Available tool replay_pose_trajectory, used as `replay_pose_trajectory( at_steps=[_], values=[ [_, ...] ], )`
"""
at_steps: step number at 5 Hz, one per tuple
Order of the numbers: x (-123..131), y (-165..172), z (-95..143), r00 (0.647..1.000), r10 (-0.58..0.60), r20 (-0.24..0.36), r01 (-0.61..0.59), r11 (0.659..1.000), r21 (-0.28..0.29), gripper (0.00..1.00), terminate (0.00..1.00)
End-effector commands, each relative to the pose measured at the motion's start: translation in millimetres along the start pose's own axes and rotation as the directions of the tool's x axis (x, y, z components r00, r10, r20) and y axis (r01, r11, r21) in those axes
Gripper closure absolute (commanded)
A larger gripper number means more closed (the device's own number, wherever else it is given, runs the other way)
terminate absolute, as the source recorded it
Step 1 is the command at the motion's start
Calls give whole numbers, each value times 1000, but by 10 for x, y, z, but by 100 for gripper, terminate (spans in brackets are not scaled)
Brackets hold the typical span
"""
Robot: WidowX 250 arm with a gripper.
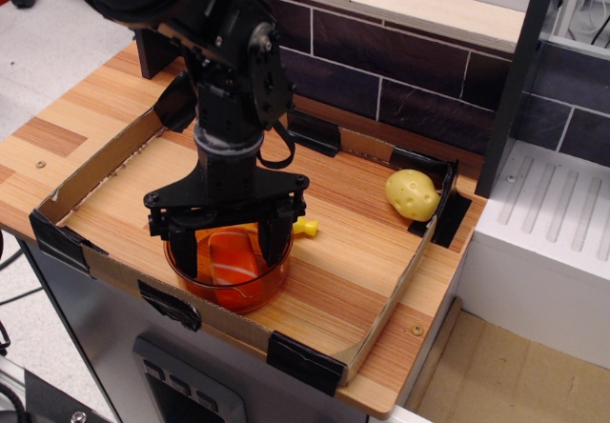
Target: Take sushi out of pot
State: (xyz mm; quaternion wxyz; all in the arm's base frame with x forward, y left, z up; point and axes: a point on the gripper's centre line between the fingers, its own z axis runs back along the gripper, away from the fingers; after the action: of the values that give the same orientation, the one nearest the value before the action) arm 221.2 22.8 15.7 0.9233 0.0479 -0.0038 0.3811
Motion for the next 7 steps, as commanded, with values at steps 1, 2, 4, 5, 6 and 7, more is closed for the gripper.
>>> replay_pose_trajectory(
  at_steps=[1,2,4,5,6,7],
  values=[
    [78,49,115,999,21,36,-21,1000,-8,100,0],
    [134,109,331,998,42,52,-41,999,-25,100,0],
    [462,36,883,985,169,-22,-170,975,-145,100,0],
    [616,-179,833,973,226,-52,-231,966,-118,100,0],
    [641,-372,725,980,197,-22,-198,977,-85,100,0],
    [716,-360,688,989,130,73,-124,989,-76,100,0]
  ],
)
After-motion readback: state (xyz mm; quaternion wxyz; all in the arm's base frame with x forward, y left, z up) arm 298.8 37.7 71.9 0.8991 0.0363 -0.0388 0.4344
